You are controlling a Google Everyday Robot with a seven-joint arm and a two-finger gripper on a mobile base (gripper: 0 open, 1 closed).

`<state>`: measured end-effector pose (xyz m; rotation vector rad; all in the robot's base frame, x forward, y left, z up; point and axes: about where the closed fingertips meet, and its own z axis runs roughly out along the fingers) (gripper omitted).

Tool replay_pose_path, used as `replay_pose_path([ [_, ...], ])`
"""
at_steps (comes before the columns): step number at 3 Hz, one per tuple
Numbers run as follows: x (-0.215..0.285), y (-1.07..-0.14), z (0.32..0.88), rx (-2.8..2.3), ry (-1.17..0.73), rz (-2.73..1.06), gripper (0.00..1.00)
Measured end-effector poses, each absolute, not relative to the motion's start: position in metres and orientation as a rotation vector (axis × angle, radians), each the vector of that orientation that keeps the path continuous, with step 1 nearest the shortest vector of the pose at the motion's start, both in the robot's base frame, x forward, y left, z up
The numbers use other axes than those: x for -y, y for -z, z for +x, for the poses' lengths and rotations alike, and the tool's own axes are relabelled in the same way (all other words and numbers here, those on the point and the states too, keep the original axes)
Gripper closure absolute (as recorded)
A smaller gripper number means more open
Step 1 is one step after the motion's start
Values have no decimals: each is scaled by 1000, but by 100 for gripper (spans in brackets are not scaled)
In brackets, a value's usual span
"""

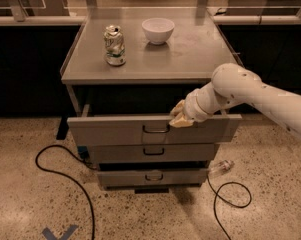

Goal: Open top drawer

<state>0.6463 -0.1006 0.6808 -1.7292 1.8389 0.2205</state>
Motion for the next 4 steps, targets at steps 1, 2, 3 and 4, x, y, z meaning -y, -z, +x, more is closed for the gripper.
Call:
replay_pose_path([
  [1, 111, -683, 625, -1839, -208, -1727, 100],
  [2, 110, -684, 624, -1839, -208, -1727, 100],
  [3, 117, -684, 609, -1843, -206, -1721, 100],
  [4, 109, -700, 598, -1796, -195, -1707, 100],
])
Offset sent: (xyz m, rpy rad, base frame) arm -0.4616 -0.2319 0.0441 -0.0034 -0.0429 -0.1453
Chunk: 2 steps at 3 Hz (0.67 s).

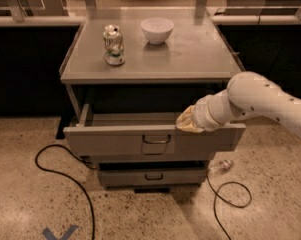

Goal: Open top drawer

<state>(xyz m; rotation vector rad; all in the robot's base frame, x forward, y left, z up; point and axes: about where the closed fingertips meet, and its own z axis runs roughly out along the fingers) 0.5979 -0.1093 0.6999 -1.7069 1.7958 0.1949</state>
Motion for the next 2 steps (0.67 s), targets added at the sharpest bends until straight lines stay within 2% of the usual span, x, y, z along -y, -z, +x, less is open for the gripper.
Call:
replay_pose_path([
  [1, 110, -703, 597, -1796, -195, -1707, 100],
  [2, 111, -704, 595, -1797, -196, -1706, 82],
])
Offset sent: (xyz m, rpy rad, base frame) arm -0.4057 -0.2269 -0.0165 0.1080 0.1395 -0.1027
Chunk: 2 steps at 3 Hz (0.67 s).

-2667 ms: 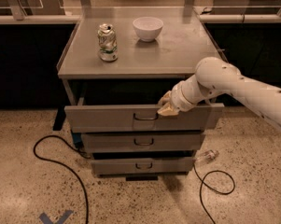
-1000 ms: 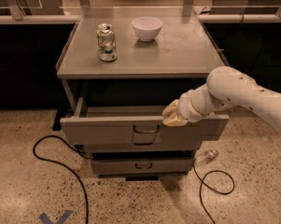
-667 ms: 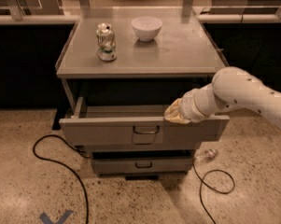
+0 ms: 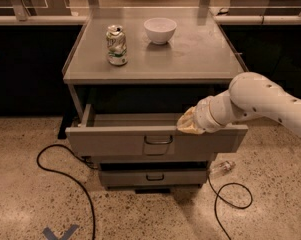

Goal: Open top drawer

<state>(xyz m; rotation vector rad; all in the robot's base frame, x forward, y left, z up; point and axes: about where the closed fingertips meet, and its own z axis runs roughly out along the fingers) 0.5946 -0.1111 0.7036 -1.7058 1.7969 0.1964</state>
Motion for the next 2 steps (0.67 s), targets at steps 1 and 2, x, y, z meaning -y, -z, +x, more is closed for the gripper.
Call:
replay_pose_path([
  [1, 111, -704, 595, -1797, -196, -1706, 59],
  [2, 111, -704, 595, -1797, -196, -1706, 35],
])
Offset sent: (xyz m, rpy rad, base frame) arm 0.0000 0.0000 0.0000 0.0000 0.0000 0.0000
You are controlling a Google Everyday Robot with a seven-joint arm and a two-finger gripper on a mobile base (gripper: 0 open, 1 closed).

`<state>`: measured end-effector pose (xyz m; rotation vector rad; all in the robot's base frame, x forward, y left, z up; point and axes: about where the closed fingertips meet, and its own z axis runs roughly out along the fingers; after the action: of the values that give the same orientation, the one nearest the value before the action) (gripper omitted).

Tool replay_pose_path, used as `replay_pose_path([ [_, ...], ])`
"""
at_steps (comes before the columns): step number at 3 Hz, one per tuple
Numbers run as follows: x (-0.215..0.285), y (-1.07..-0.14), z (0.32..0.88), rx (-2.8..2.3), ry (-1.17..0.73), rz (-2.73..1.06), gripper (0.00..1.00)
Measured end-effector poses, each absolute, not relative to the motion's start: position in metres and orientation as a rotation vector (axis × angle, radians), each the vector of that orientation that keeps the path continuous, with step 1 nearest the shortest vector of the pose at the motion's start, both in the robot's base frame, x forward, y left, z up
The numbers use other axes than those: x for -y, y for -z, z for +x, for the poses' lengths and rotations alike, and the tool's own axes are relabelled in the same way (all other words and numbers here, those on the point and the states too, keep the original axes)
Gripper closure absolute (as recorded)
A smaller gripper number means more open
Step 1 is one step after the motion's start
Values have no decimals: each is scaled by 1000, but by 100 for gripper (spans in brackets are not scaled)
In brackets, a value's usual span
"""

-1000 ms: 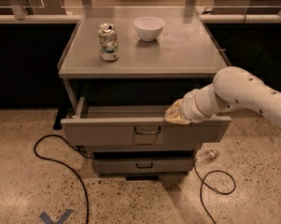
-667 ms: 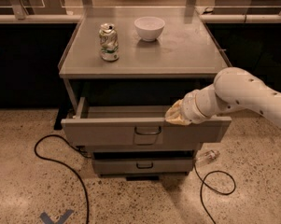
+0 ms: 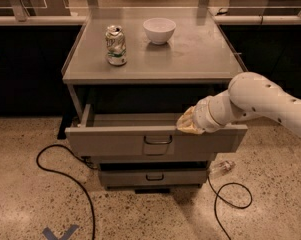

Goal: Open top drawer

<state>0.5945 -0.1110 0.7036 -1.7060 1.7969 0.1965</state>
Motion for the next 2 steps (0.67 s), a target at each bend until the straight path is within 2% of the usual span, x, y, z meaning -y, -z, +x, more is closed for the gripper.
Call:
replay_pose_path([
  [1, 111, -704, 595, -1797, -197, -1706, 12],
  [2, 111, -704, 595, -1797, -197, -1706, 0],
])
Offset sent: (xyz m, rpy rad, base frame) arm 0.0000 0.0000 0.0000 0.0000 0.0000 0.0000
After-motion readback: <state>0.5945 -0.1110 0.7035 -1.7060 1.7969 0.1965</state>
